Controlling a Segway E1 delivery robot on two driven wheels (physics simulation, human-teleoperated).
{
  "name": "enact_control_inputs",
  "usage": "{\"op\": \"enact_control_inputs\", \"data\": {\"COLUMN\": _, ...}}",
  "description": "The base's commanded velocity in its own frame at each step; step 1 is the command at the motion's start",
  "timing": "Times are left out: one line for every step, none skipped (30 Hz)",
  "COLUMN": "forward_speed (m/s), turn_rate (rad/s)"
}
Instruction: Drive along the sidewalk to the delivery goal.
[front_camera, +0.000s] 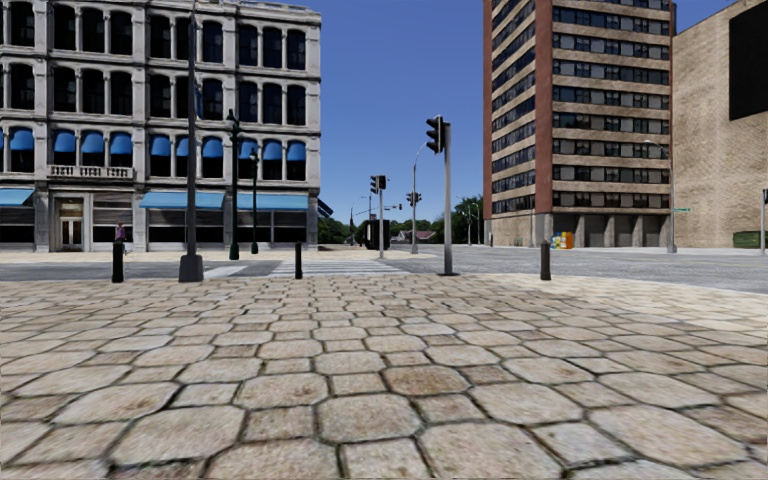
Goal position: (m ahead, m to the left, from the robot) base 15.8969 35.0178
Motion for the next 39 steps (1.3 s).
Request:
{"op": "enact_control_inputs", "data": {"forward_speed": 2.0, "turn_rate": 0.0}}
{"op": "enact_control_inputs", "data": {"forward_speed": 2.0, "turn_rate": 0.0}}
{"op": "enact_control_inputs", "data": {"forward_speed": 2.0, "turn_rate": 0.0}}
{"op": "enact_control_inputs", "data": {"forward_speed": 2.0, "turn_rate": 0.0}}
{"op": "enact_control_inputs", "data": {"forward_speed": 2.0, "turn_rate": 0.0}}
{"op": "enact_control_inputs", "data": {"forward_speed": 2.0, "turn_rate": 0.0}}
{"op": "enact_control_inputs", "data": {"forward_speed": 2.0, "turn_rate": 0.0}}
{"op": "enact_control_inputs", "data": {"forward_speed": 2.0, "turn_rate": 0.0}}
{"op": "enact_control_inputs", "data": {"forward_speed": 2.0, "turn_rate": 0.0}}
{"op": "enact_control_inputs", "data": {"forward_speed": 2.0, "turn_rate": 0.0}}
{"op": "enact_control_inputs", "data": {"forward_speed": 2.0, "turn_rate": 0.0}}
{"op": "enact_control_inputs", "data": {"forward_speed": 2.0, "turn_rate": 0.0}}
{"op": "enact_control_inputs", "data": {"forward_speed": 2.0, "turn_rate": 0.0}}
{"op": "enact_control_inputs", "data": {"forward_speed": 2.0, "turn_rate": 0.0}}
{"op": "enact_control_inputs", "data": {"forward_speed": 2.0, "turn_rate": 0.0}}
{"op": "enact_control_inputs", "data": {"forward_speed": 2.0, "turn_rate": 0.0}}
{"op": "enact_control_inputs", "data": {"forward_speed": 2.0, "turn_rate": 0.0}}
{"op": "enact_control_inputs", "data": {"forward_speed": 2.0, "turn_rate": 0.0}}
{"op": "enact_control_inputs", "data": {"forward_speed": 2.0, "turn_rate": 0.0}}
{"op": "enact_control_inputs", "data": {"forward_speed": 2.0, "turn_rate": 0.0}}
{"op": "enact_control_inputs", "data": {"forward_speed": 2.0, "turn_rate": 0.0}}
{"op": "enact_control_inputs", "data": {"forward_speed": 2.0, "turn_rate": 0.0}}
{"op": "enact_control_inputs", "data": {"forward_speed": 2.0, "turn_rate": 0.0}}
{"op": "enact_control_inputs", "data": {"forward_speed": 2.0, "turn_rate": 0.0}}
{"op": "enact_control_inputs", "data": {"forward_speed": 2.0, "turn_rate": 0.0}}
{"op": "enact_control_inputs", "data": {"forward_speed": 2.0, "turn_rate": 0.0}}
{"op": "enact_control_inputs", "data": {"forward_speed": 2.0, "turn_rate": 0.0}}
{"op": "enact_control_inputs", "data": {"forward_speed": 2.0, "turn_rate": 0.0}}
{"op": "enact_control_inputs", "data": {"forward_speed": 2.0, "turn_rate": 0.0}}
{"op": "enact_control_inputs", "data": {"forward_speed": 2.0, "turn_rate": 0.0}}
{"op": "enact_control_inputs", "data": {"forward_speed": 2.0, "turn_rate": 0.0}}
{"op": "enact_control_inputs", "data": {"forward_speed": 2.0, "turn_rate": 0.0}}
{"op": "enact_control_inputs", "data": {"forward_speed": 2.0, "turn_rate": 0.0}}
{"op": "enact_control_inputs", "data": {"forward_speed": 2.0, "turn_rate": 0.0}}
{"op": "enact_control_inputs", "data": {"forward_speed": 2.0, "turn_rate": 0.0}}
{"op": "enact_control_inputs", "data": {"forward_speed": 2.0, "turn_rate": 0.0}}
{"op": "enact_control_inputs", "data": {"forward_speed": 2.0, "turn_rate": 0.0}}
{"op": "enact_control_inputs", "data": {"forward_speed": 2.0, "turn_rate": 0.05}}
{"op": "enact_control_inputs", "data": {"forward_speed": 2.0, "turn_rate": 0.05}}
